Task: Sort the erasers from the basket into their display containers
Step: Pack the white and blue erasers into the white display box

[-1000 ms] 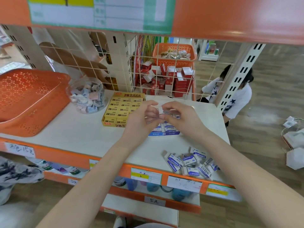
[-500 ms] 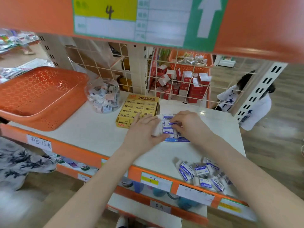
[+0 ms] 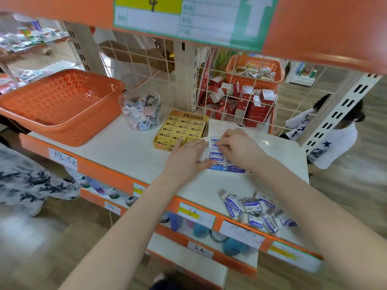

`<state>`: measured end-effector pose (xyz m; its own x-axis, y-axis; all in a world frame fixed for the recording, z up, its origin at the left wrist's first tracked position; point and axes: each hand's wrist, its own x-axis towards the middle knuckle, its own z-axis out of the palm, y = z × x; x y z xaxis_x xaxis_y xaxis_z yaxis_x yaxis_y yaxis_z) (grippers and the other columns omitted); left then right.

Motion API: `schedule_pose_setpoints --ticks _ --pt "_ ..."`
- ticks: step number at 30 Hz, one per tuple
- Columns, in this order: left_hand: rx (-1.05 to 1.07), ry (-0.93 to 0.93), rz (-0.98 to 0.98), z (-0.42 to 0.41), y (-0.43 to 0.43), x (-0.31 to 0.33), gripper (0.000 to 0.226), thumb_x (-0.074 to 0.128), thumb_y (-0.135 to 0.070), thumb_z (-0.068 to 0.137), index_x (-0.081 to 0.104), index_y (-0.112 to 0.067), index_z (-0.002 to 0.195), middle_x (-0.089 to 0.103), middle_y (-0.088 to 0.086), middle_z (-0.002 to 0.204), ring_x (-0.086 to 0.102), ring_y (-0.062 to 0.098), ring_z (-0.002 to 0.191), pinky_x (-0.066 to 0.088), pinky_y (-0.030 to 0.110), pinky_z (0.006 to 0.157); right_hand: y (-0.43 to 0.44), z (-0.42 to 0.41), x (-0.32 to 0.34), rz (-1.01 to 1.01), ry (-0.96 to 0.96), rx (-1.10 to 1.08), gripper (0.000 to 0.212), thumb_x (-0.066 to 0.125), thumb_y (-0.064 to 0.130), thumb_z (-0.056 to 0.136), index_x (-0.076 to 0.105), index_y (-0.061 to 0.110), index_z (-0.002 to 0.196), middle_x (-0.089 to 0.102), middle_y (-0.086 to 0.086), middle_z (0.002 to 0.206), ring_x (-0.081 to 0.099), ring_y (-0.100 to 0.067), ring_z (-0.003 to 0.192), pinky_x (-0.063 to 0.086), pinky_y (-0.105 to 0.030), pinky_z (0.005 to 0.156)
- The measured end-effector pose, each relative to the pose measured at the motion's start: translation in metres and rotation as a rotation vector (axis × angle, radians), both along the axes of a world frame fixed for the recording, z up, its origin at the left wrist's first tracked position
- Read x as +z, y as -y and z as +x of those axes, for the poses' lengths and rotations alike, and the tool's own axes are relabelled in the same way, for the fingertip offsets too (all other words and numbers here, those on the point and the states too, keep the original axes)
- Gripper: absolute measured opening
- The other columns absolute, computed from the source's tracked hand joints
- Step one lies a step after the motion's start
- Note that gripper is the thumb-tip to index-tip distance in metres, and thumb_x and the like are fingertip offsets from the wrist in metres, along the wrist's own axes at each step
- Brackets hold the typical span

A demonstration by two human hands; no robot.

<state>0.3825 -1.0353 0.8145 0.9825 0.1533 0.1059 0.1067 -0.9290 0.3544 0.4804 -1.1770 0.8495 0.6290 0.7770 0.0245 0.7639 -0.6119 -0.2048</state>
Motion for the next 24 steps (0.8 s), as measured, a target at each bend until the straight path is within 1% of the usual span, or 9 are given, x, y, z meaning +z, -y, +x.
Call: schedule_pose_setpoints --ticks 4,8,11,13,15,18,20,22,24 --pt "-0.020 0.035 -0.010 -0.001 0.002 0.000 0.061 0.052 -0.048 0.092 0.040 -0.017 0.143 0.036 -0.004 0.151 0.027 0.008 0.140 0.001 0.033 0.117 0.023 -0.012 0.002 0.098 -0.013 -0.051 0.033 0.046 0.014 0.095 0.060 0.016 0.125 0.061 -0.004 0.123 0.049 -0.029 0.110 0.039 -0.040 0.096" --pt "-0.101 0.166 0.067 -0.005 0.006 0.000 0.042 0.055 -0.039 0.093 0.056 -0.021 0.130 0.050 -0.005 0.140 0.041 0.011 0.132 0.008 0.031 0.115 0.046 -0.040 0.006 0.151 -0.057 -0.121 0.030 0.049 0.008 0.094 0.065 0.014 0.119 0.064 -0.004 0.121 0.053 -0.024 0.114 0.026 -0.019 0.093" --pt "-0.251 0.300 -0.043 -0.021 0.013 0.005 0.031 0.057 -0.034 0.089 0.068 -0.016 0.112 0.065 -0.001 0.119 0.056 0.017 0.112 0.026 0.021 0.100 0.058 -0.061 0.011 0.177 -0.094 -0.186 0.029 0.050 0.005 0.093 0.066 0.010 0.116 0.065 -0.008 0.119 0.053 -0.026 0.113 0.026 -0.017 0.090" --pt "-0.383 0.255 -0.154 -0.037 0.016 0.013 0.029 0.059 -0.035 0.088 0.069 -0.018 0.109 0.065 -0.004 0.116 0.052 0.005 0.108 0.027 0.008 0.092 0.064 -0.072 0.010 0.209 -0.117 -0.246 0.029 0.050 0.004 0.092 0.068 0.013 0.115 0.065 -0.007 0.118 0.053 -0.027 0.111 0.027 -0.016 0.087" --pt "-0.485 0.116 -0.191 -0.047 0.016 0.016 0.030 0.062 -0.034 0.090 0.065 -0.022 0.117 0.061 -0.008 0.123 0.048 0.001 0.111 0.021 -0.004 0.088 0.071 -0.081 0.009 0.227 -0.139 -0.303 0.031 0.051 0.003 0.091 0.068 0.013 0.114 0.065 -0.005 0.119 0.053 -0.027 0.113 0.027 -0.015 0.090" --pt "-0.546 -0.045 -0.145 -0.052 0.014 0.017 0.040 0.058 -0.035 0.092 0.054 -0.028 0.131 0.051 -0.012 0.135 0.051 0.003 0.108 0.021 -0.002 0.082 0.079 -0.093 0.012 0.224 -0.144 -0.343 0.032 0.054 0.003 0.088 0.068 0.015 0.115 0.064 -0.004 0.120 0.052 -0.025 0.116 0.029 -0.019 0.098" --pt "-0.567 -0.079 -0.154 -0.052 0.015 0.016 0.042 0.058 -0.034 0.093 0.051 -0.028 0.134 0.052 -0.013 0.133 0.047 -0.001 0.096 0.023 -0.006 0.077 0.083 -0.103 0.013 0.220 -0.167 -0.362 0.031 0.061 0.014 0.087 0.067 0.022 0.117 0.063 -0.001 0.121 0.050 -0.022 0.117 0.034 -0.028 0.103" --pt "-0.582 -0.079 -0.200 -0.051 0.017 0.014 0.042 0.061 -0.032 0.091 0.053 -0.026 0.132 0.055 -0.012 0.125 0.042 -0.004 0.090 0.027 -0.006 0.074 0.084 -0.113 0.011 0.181 -0.205 -0.388 0.038 0.069 0.029 0.083 0.064 0.024 0.120 0.063 0.001 0.121 0.047 -0.020 0.116 0.035 -0.026 0.100" --pt "-0.592 -0.069 -0.259 -0.049 0.021 0.010 0.041 0.064 -0.029 0.089 0.057 -0.022 0.129 0.059 -0.008 0.123 0.043 -0.004 0.093 0.028 0.000 0.078 0.080 -0.121 0.003 0.109 -0.188 -0.401 0.046 0.071 0.038 0.079 0.063 0.023 0.122 0.062 0.002 0.117 0.045 -0.019 0.112 0.036 -0.023 0.095"
